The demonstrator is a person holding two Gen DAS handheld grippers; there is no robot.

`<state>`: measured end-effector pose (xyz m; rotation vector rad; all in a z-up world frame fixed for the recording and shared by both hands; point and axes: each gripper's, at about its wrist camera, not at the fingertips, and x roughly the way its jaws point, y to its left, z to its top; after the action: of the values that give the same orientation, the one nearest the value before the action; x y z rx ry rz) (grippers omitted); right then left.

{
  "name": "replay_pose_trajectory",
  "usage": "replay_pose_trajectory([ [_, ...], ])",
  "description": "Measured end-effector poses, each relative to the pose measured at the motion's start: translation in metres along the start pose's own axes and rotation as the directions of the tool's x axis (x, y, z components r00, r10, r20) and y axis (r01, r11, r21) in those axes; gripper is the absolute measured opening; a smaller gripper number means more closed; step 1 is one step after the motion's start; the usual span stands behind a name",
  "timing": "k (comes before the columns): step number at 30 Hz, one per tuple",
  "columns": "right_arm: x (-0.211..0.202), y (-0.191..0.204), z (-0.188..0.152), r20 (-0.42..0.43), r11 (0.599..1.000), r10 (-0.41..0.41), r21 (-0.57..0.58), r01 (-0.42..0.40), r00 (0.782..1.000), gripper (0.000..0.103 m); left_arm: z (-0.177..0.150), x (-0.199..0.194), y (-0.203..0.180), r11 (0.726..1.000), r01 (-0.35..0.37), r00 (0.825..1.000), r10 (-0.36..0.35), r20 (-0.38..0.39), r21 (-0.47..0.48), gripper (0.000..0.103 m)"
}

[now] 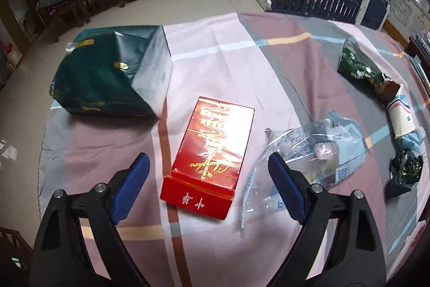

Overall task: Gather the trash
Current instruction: 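Grasp the red cigarette box with the left tool while the right tool grasps a dark green packet, then carry both items over the wastebasket and open both tools to drop them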

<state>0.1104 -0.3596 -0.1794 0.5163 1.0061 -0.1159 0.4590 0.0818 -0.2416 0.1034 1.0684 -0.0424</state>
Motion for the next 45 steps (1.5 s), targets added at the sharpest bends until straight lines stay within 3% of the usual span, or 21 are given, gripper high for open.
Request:
replay_pose_trajectory([
  [3, 0.017, 0.028, 0.022, 0.008, 0.997, 0.061, -0.038, -0.060, 0.998, 0.078, -0.001, 0.012, 0.002, 0.999, 0.045, 0.999, -0.045, -0.005, -0.010, 0.064],
  [8, 0.058, 0.090, 0.068, 0.054, 0.979, 0.095, -0.188, -0.083, 0.994, 0.078, -0.024, -0.006, 0.003, 0.997, 0.073, 0.997, -0.073, 0.005, -0.020, 0.058],
  [12, 0.096, 0.135, 0.091, 0.004, 0.961, 0.186, -0.209, -0.181, 0.983, 0.078, -0.066, -0.051, -0.002, 0.995, 0.084, 0.995, -0.081, 0.056, -0.062, 0.058],
  [17, 0.151, 0.188, 0.100, -0.022, 0.951, 0.080, -0.297, -0.083, 0.997, 0.078, -0.122, -0.106, -0.017, 0.978, 0.163, 0.984, -0.152, 0.093, -0.131, 0.058],
  [19, 0.166, 0.202, 0.093, -0.035, 0.936, 0.034, -0.349, -0.044, 0.999, 0.066, -0.139, -0.122, -0.025, 0.964, 0.206, 0.976, -0.190, 0.109, -0.166, 0.058],
  [20, 0.168, 0.203, 0.089, -0.033, 0.928, 0.010, -0.371, -0.022, 0.999, 0.050, -0.146, -0.127, -0.028, 0.964, 0.203, 0.976, -0.184, 0.120, -0.170, 0.058],
  [26, 0.141, 0.188, 0.054, -0.049, 0.917, 0.040, -0.394, -0.056, 0.998, 0.041, -0.176, -0.159, -0.045, 0.972, 0.165, 0.978, -0.140, 0.153, -0.170, 0.058],
  [29, 0.111, 0.169, 0.037, -0.028, 0.934, 0.087, -0.347, -0.091, 0.996, 0.041, -0.183, -0.181, -0.053, 0.982, 0.119, 0.979, -0.092, 0.181, -0.149, 0.058],
  [34, 0.051, 0.142, 0.022, 0.027, 0.949, 0.146, -0.286, -0.132, 0.989, 0.041, -0.190, -0.218, -0.063, 0.990, 0.093, 0.966, -0.065, 0.250, -0.105, 0.058],
  [42, -0.045, 0.129, 0.010, 0.113, 0.928, 0.188, -0.345, -0.138, 0.976, 0.041, -0.211, -0.263, -0.069, 0.991, 0.113, 0.950, -0.086, 0.301, -0.074, 0.058],
  [45, -0.070, 0.118, 0.000, 0.143, 0.927, 0.163, -0.361, -0.102, 0.976, 0.041, -0.219, -0.279, -0.081, 0.991, 0.130, 0.941, -0.113, 0.320, -0.033, 0.058],
])
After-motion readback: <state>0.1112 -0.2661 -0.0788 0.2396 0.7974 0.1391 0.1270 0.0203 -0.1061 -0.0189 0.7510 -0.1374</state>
